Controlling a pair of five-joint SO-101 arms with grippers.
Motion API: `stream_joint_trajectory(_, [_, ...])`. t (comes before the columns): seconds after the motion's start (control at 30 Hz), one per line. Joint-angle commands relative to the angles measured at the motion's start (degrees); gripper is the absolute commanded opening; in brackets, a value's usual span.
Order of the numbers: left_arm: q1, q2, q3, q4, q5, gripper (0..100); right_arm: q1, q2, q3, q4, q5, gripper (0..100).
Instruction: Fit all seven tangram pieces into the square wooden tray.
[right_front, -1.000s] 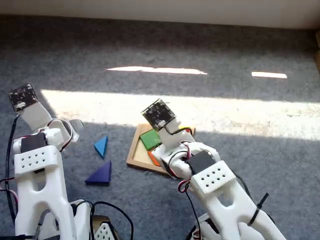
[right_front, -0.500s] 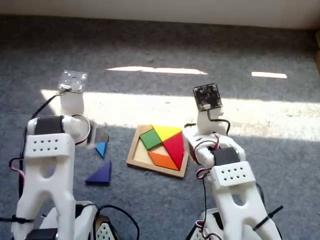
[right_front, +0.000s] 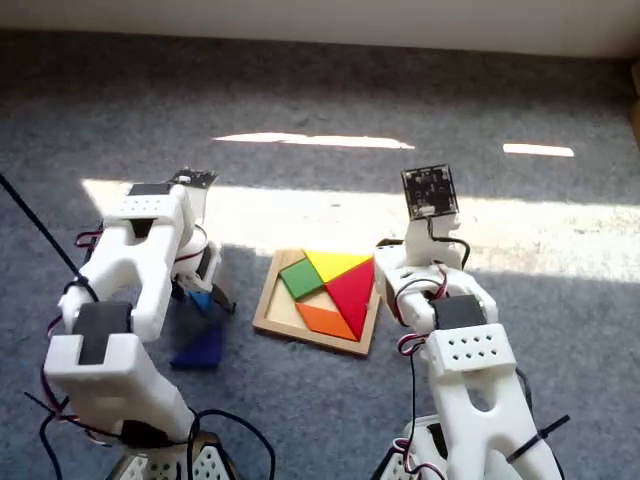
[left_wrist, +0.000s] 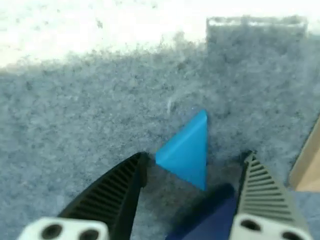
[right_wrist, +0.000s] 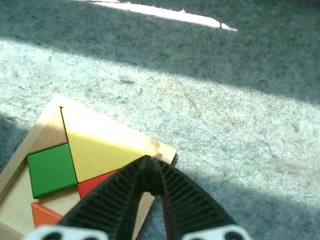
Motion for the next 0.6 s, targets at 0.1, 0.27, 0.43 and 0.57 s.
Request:
stream_joint_trajectory(0.1, [1.5, 9.0, -11.7, 3.1, -0.4, 21, 0.7, -1.9, -0.2, -1.4, -0.2, 0.9])
stream_joint_trajectory(0.27, [1.6, 10.2, -12.4, 3.2, -0.3, 17, 0.7, -1.9, -0.2, -1.4, -0.2, 0.9])
stream_joint_trajectory(0.43, [1.6, 10.2, -12.4, 3.2, -0.4, 16, 0.7, -1.9, -0.2, -1.4, -0.2, 0.9])
stream_joint_trajectory(0.57, [1.7, 8.3, -13.1, 3.6, -2.1, 11, 0.8, -1.9, -0.2, -1.4, -0.2, 0.9])
